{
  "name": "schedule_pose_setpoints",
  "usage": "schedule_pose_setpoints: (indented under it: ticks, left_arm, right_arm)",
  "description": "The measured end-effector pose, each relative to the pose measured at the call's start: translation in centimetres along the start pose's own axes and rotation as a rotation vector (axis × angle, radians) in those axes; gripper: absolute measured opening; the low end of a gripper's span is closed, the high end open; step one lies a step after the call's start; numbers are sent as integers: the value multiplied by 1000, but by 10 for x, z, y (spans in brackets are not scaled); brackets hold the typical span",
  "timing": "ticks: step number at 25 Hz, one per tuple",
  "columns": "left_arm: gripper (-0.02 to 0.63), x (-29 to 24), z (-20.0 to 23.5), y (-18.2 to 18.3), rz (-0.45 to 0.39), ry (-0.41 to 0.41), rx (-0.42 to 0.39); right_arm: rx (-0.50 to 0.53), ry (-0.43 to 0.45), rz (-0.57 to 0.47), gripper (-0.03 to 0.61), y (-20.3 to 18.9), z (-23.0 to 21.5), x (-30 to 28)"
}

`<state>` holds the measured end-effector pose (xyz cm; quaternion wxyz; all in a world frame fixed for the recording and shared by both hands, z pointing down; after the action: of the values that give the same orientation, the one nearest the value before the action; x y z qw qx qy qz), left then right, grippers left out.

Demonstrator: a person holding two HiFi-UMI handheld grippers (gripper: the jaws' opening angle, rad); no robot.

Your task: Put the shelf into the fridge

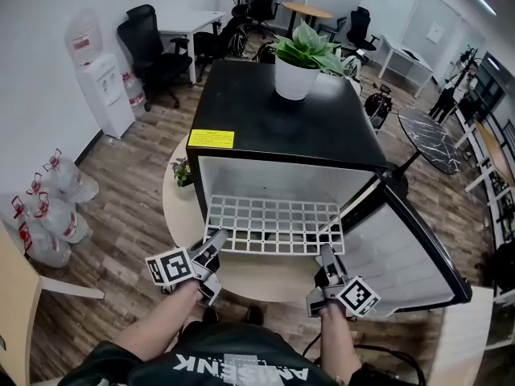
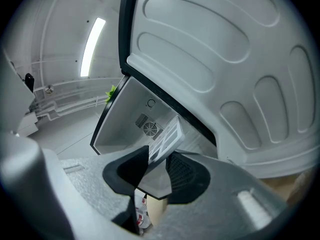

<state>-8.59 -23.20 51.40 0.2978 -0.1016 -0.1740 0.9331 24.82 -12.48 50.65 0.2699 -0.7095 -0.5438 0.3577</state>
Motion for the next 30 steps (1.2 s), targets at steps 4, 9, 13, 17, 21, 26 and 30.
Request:
schedule_pose_setpoints:
  ticks: [4,9,13,17,21,26,30]
  left_arm:
    - [76,-1,3,-3,-6,2,22]
    - [72,-1,4,-3,-12,-8,29]
    - [72,1,0,-2,-16,-15,29]
    - [73,3,-1,0,-12,-12,24]
    - [74,0,0,-2,-12,-8,18]
    - [74,-1,1,-2,-9,-1,14]
    - [74,-1,2,-2,-7,1,6]
  right_arm:
    - [69,-43,35,109,2,-7,-1]
    - [-219,183,-54,106,-4,20,-11]
    - [-364,291,-108,103,-6,37,-16]
    - [-332,262,-95,101,-5,35,-13]
    - [-346,262,-93,100,-6,30,-15]
    - [-351,262,-109,94,-6,26,-17]
    - [-364,261,-98,92,-7,24,-19]
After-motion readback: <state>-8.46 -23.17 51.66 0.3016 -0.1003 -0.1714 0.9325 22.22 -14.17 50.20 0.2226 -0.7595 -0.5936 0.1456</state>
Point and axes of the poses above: the fingertips, and each gripper's own axes: x backward along the fingers, z to its left, y out of its top, the point moved 6 cm from there along x, backward along the fingers, and after that the axes turned 7 degrees about x, right-handed, at the moved point
